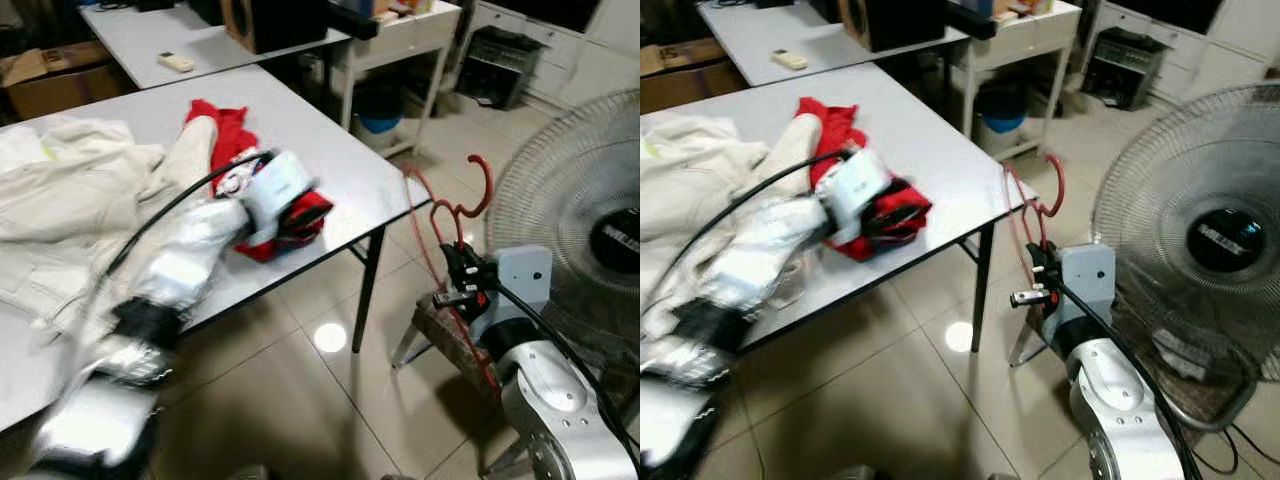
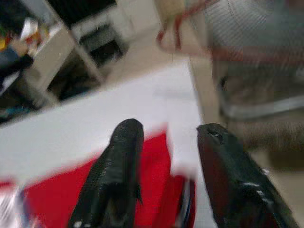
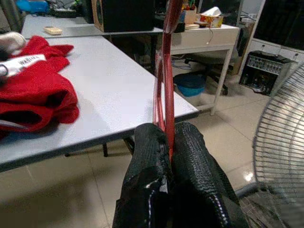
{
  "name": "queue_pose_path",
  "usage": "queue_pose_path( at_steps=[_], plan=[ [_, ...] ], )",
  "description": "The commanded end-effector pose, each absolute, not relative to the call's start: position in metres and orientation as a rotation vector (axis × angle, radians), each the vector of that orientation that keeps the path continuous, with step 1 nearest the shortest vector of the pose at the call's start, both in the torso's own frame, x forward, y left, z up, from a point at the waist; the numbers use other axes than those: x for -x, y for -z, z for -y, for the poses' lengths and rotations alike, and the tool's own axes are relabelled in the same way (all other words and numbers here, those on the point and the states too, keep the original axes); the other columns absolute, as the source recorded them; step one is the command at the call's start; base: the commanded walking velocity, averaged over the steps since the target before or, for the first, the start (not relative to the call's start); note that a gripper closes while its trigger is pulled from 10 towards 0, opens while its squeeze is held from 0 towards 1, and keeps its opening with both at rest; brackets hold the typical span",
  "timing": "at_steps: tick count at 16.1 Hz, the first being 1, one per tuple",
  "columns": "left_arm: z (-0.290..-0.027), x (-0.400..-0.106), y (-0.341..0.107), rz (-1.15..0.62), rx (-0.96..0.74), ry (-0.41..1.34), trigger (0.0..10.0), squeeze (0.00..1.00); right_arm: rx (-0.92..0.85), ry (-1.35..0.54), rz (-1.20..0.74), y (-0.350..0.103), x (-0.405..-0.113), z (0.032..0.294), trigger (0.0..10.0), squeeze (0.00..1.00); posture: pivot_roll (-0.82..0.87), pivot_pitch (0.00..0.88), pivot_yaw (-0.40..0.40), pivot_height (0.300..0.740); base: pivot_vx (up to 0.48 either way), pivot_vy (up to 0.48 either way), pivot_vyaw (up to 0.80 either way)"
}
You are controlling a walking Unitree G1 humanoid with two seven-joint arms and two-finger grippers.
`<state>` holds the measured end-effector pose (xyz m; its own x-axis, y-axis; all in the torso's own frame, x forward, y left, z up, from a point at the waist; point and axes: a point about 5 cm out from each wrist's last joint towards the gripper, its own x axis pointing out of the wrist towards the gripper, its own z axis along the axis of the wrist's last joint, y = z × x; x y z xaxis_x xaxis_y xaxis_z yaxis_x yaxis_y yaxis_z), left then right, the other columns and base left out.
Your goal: Hang hanger
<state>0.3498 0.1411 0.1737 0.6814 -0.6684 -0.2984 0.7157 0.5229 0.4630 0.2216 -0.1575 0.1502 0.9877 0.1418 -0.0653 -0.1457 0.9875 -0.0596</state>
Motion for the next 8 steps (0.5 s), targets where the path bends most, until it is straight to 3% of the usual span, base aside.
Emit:
queue_pose_path(
  at_steps=[1,3,4,5,8],
  plan=[
    [-0.150,-0.346,-0.171,-0.131,-0.630,0.829,10.0,1.00,0.067,-0.140,-0.061,-0.151,-0.220,0.162,10.0,0.00,-0.08,0.032,0.016,0.740,0.000,0.000,0.00],
    [-0.171,-0.329,-0.164,-0.239,-0.637,0.830,10.0,0.98,-0.006,-0.315,-0.032,-0.161,-0.215,0.160,10.0,0.00,-0.08,0.040,0.018,0.740,0.000,0.000,0.00],
    [-0.177,-0.321,-0.165,-0.257,-0.588,0.821,10.0,0.36,-0.024,-0.429,-0.013,-0.170,-0.209,0.163,10.0,0.00,-0.08,0.042,0.021,0.740,0.000,0.000,0.00],
    [-0.179,-0.318,-0.166,-0.262,-0.572,0.818,10.0,0.00,-0.024,-0.458,-0.009,-0.172,-0.207,0.164,10.0,0.00,-0.08,0.042,0.021,0.740,0.000,0.000,0.00],
    [-0.199,-0.308,-0.167,-0.294,-0.661,0.743,10.0,0.00,-0.044,-0.649,-0.049,-0.181,-0.189,0.178,10.0,0.00,-0.08,0.044,0.016,0.740,0.000,0.000,0.00]
  ],
)
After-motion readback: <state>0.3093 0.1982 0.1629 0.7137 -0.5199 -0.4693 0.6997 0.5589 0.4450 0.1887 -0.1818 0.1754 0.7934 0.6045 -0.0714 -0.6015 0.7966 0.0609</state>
